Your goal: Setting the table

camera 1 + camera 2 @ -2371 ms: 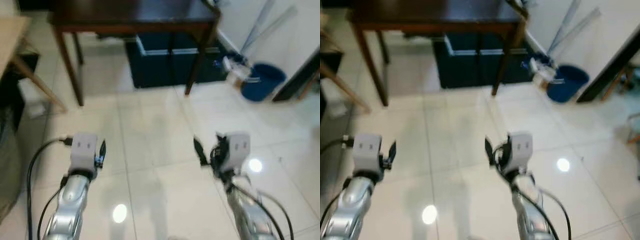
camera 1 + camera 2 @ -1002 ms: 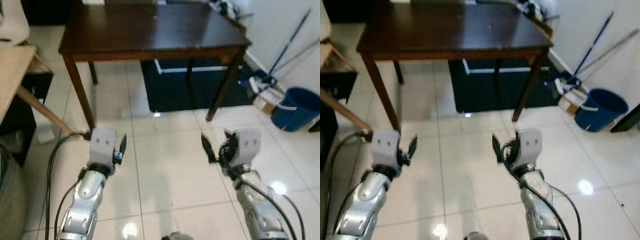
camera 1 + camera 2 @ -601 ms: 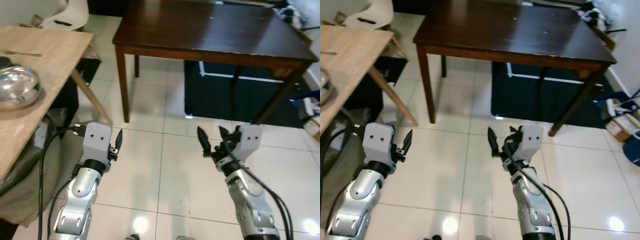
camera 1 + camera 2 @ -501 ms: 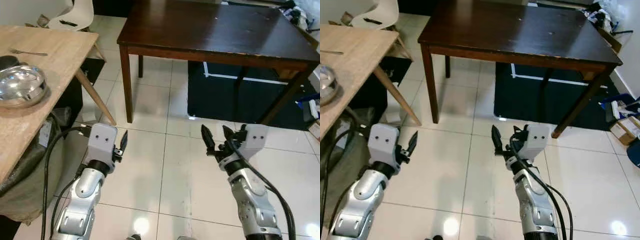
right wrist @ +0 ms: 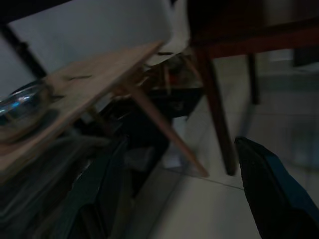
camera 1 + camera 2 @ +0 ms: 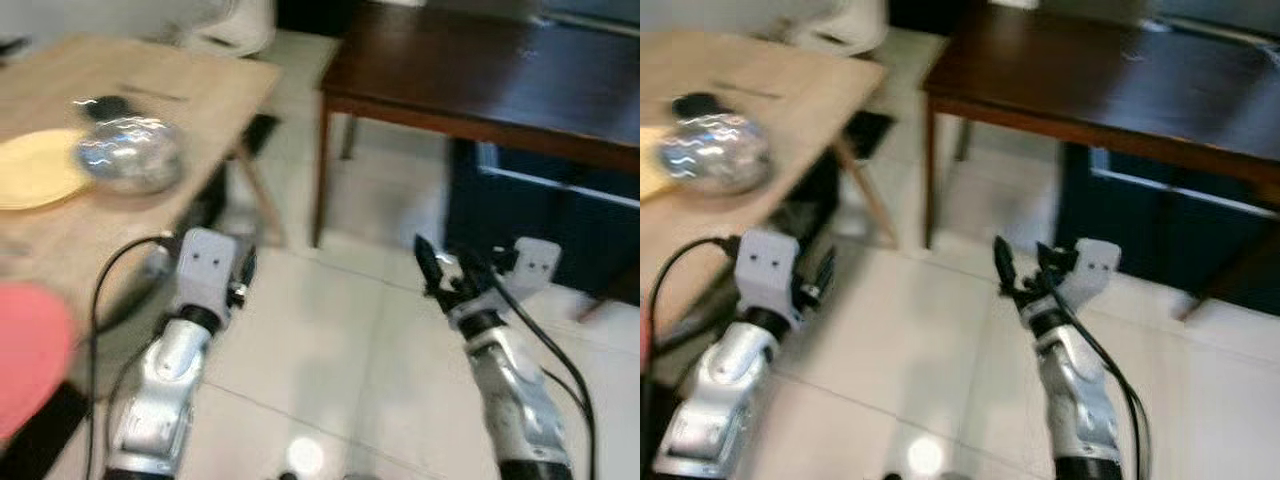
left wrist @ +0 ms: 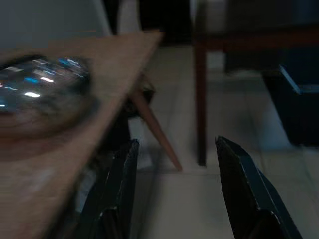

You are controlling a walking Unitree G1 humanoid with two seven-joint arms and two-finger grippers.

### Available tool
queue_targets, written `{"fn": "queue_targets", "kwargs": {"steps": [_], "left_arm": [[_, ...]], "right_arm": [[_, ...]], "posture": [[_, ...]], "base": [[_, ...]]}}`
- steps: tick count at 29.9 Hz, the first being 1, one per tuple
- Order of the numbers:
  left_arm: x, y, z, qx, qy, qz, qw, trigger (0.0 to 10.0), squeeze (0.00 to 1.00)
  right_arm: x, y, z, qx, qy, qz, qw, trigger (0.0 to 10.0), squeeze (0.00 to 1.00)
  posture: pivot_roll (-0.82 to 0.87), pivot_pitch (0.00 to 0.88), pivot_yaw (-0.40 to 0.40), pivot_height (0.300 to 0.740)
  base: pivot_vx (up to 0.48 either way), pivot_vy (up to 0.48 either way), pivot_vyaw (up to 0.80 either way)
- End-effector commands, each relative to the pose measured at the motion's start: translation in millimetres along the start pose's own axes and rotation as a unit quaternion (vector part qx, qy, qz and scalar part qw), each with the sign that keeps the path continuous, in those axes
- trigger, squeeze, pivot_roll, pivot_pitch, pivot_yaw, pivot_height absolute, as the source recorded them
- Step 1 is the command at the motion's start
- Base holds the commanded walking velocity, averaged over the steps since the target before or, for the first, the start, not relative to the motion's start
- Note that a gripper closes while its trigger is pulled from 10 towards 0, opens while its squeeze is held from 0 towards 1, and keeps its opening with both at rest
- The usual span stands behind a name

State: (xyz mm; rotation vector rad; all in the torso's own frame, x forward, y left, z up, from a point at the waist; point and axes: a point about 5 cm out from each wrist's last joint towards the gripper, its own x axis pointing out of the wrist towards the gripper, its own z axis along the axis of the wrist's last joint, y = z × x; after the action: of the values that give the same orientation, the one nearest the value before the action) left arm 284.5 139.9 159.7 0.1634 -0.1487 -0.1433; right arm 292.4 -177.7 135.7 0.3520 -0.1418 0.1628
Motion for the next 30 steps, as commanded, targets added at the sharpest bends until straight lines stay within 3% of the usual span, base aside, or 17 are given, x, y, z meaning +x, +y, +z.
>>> {"fn": "queue_targets", "kwargs": {"steps": [1,6,11,14,17,30], "left_arm": [[-0.8,7.3,5,0.001,-0.003,0.013,1.0,10.0,0.0],[2.8,17.2,25,0.01,-0.031,0.023,0.999,10.0,0.0],[2.0,34.4,39,0.055,-0.055,0.038,0.996,10.0,0.0],[-0.4,56.5,49,0.072,-0.064,0.063,0.993,10.0,0.0],[-4.2,83.8,55,0.052,-0.051,0.102,0.992,10.0,0.0],[-7.9,95.4,65,0.049,-0.029,0.132,0.99,10.0,0.0]], "right_arm": [[-2.8,-0.6,-2,0.007,0.004,-0.004,1.0,10.0,0.33],[-3.2,0.7,-2,0.008,0.006,0.002,1.0,10.0,0.34],[-2.8,7.7,-1,0.008,0.006,0.027,1.0,10.0,0.35],[-1.8,17.8,1,0.01,0.007,0.061,0.998,10.0,0.35],[2.3,36.5,6,0.01,0.005,0.115,0.993,10.0,0.35],[8.6,65.7,15,0.021,0.004,0.201,0.979,10.0,0.35]], "posture": [[-0.13,0.006,0.004,0.74],[-0.12,0.012,0.006,0.74],[-0.12,0.016,0.008,0.74],[-0.11,0.021,0.01,0.74],[-0.1,0.025,0.008,0.74],[-0.08,0.027,0.004,0.74]], "base": [[0.0,0.0,0.76],[0.0,0.0,0.76],[0.0,0.0,0.75],[0.0,0.0,0.75],[0.0,0.0,0.74],[0.0,0.0,0.74]]}}
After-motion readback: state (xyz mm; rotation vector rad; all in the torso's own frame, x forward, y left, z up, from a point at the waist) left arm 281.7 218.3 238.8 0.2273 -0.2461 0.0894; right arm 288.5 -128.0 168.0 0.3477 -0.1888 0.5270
